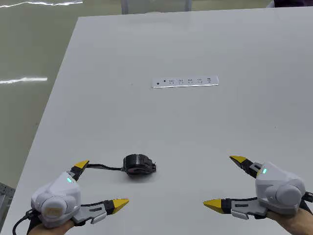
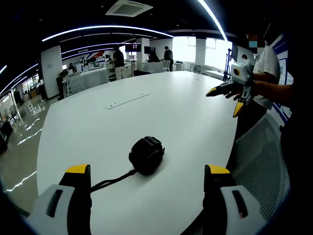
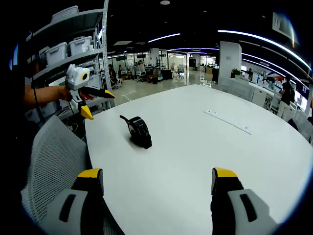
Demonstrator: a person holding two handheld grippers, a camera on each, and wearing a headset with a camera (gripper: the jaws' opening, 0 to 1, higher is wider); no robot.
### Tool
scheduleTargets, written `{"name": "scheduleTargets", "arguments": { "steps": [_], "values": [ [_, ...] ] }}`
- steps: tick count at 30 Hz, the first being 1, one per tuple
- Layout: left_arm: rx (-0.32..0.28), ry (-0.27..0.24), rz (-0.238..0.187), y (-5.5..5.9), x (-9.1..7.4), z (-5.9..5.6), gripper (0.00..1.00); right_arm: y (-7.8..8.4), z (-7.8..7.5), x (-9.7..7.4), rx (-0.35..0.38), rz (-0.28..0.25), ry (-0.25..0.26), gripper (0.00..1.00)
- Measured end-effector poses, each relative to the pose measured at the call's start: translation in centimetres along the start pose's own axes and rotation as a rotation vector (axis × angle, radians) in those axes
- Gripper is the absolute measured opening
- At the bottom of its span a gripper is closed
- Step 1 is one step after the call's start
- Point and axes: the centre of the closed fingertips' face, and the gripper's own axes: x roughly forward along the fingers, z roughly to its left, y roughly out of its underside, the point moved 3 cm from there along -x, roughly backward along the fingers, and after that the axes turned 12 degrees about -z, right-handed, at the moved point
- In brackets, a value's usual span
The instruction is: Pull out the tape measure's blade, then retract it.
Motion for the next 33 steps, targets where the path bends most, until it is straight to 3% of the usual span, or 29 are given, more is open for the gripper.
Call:
{"name": "scheduleTargets", "arguments": {
  "steps": [19,33],
  "values": [
    [0.005,0.001,0.002,0.1,0.2,0.1,0.93,0.2,-0.1,-0.1,-0.004,0.012,-0.004,0.92],
    [0.031,0.03,0.019,0.2,1.1,0.2,0.87,0.6,-0.5,-0.1,-0.021,0.026,-0.009,0.9]
  ]
}}
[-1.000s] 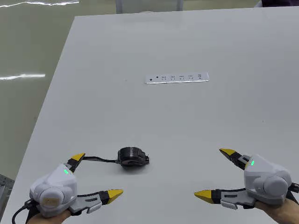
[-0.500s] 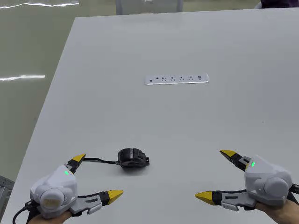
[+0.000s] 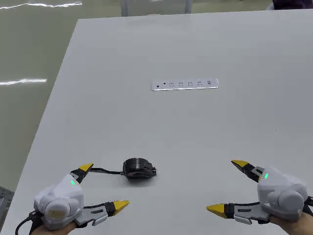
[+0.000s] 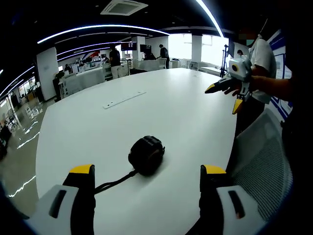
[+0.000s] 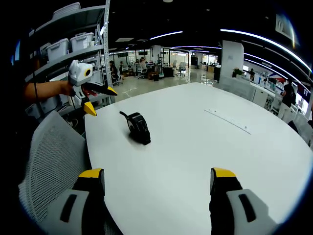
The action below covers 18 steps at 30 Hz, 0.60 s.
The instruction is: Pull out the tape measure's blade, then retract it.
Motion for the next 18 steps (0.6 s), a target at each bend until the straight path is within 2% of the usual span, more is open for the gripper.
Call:
{"name": "scheduleTargets", "arguments": {
  "steps": [12,18],
  "values": [
    [0.036,0.035,0.017,0.4,1.0,0.3,0.84,0.0,-0.3,0.5,-0.016,0.012,-0.027,0.87],
    [0.052,0.052,0.025,0.4,1.5,0.5,0.79,-0.1,-0.4,0.8,-0.054,0.004,-0.06,0.81]
  ]
}}
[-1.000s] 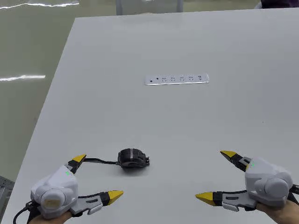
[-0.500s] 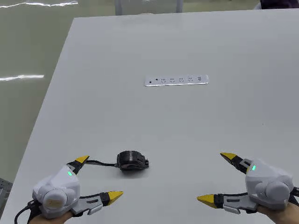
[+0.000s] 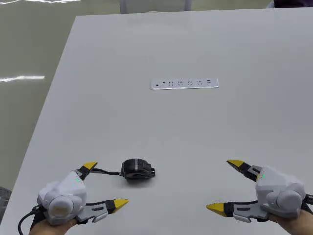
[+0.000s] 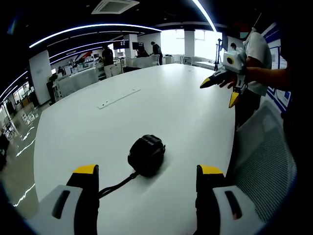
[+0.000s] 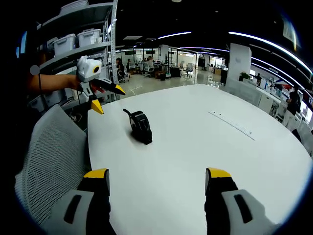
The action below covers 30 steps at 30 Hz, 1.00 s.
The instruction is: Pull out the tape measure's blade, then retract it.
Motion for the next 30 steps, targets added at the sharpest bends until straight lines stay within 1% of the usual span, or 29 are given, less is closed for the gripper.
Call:
{"name": "scheduleTargets", "arguments": {
  "steps": [6,10,15,22,28,30],
  "values": [
    [0.019,0.023,0.014,0.1,0.6,0.3,0.76,0.3,-0.2,0.5,-0.023,0.004,-0.024,0.76],
    [0.034,0.046,0.035,0.3,1.1,0.5,0.73,0.5,-0.4,1.1,-0.031,0.003,-0.044,0.73],
    [0.053,0.067,0.055,0.4,1.7,0.9,0.69,0.4,-0.7,1.8,-0.046,-0.009,-0.063,0.69],
    [0.074,0.093,0.077,0.8,2.6,1.1,0.67,0.2,-1.2,2.7,-0.054,-0.022,-0.087,0.66],
    [0.105,0.119,0.093,0.9,3.2,1.4,0.63,0.2,-1.5,3.6,-0.071,-0.02,-0.117,0.63],
    [0.127,0.132,0.09,0.9,3.4,1.4,0.61,0.2,-1.6,3.9,-0.075,-0.019,-0.129,0.62]
  ]
}}
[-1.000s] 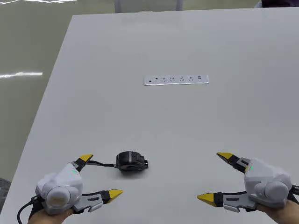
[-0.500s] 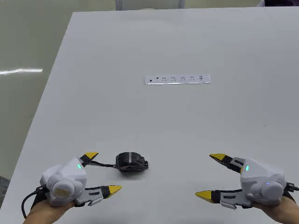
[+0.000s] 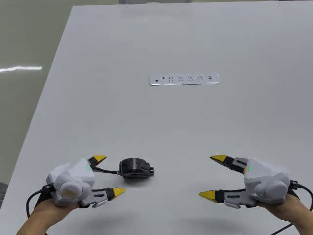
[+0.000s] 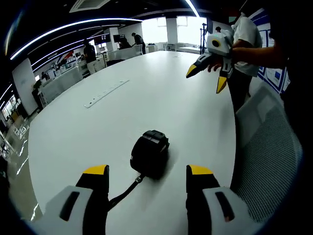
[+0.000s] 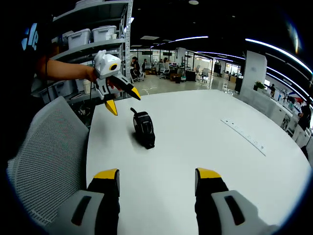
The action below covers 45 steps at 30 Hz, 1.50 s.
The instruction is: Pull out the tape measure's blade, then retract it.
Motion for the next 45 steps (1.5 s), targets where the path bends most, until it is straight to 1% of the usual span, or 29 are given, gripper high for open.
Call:
{"name": "scheduleTargets", "arguments": {
  "steps": [4,5,12,17,20,23,27,30,38,40,45],
  "values": [
    [0.019,0.022,0.008,0.1,0.4,0.1,0.59,0.2,-0.1,0.5,-0.008,0.001,-0.025,0.61],
    [0.026,0.029,0.017,0.3,0.6,0.2,0.58,0.2,-0.1,0.7,-0.01,0.003,-0.033,0.61],
    [0.047,0.068,0.042,0.8,1.5,0.5,0.56,0.5,-0.5,1.6,-0.022,0.011,-0.069,0.59],
    [0.07,0.111,0.067,1.1,2.3,0.5,0.54,0.6,-0.8,2.4,-0.028,0.008,-0.096,0.56],
    [0.071,0.138,0.077,1.3,2.7,0.4,0.53,0.7,-0.8,3.0,-0.028,0.004,-0.113,0.56],
    [0.096,0.157,0.091,1.4,3.1,0.5,0.52,0.8,-0.9,3.4,-0.031,0.006,-0.129,0.55],
    [0.101,0.176,0.097,1.6,3.7,0.6,0.5,1.0,-1.1,4.0,-0.035,0.012,-0.147,0.54],
    [0.116,0.191,0.104,1.8,4.1,0.6,0.48,1.1,-1.2,4.5,-0.037,0.01,-0.155,0.53],
    [0.144,0.256,0.133,2.2,5.1,0.6,0.44,1.3,-1.3,5.9,-0.049,0.016,-0.188,0.5],
    [0.16,0.277,0.138,2.2,5.2,0.5,0.43,1.5,-1.2,6.2,-0.052,0.019,-0.198,0.5],
    [0.183,0.306,0.15,2.3,5.8,0.6,0.41,1.8,-1.2,7.0,-0.052,0.027,-0.218,0.49]
  ]
}}
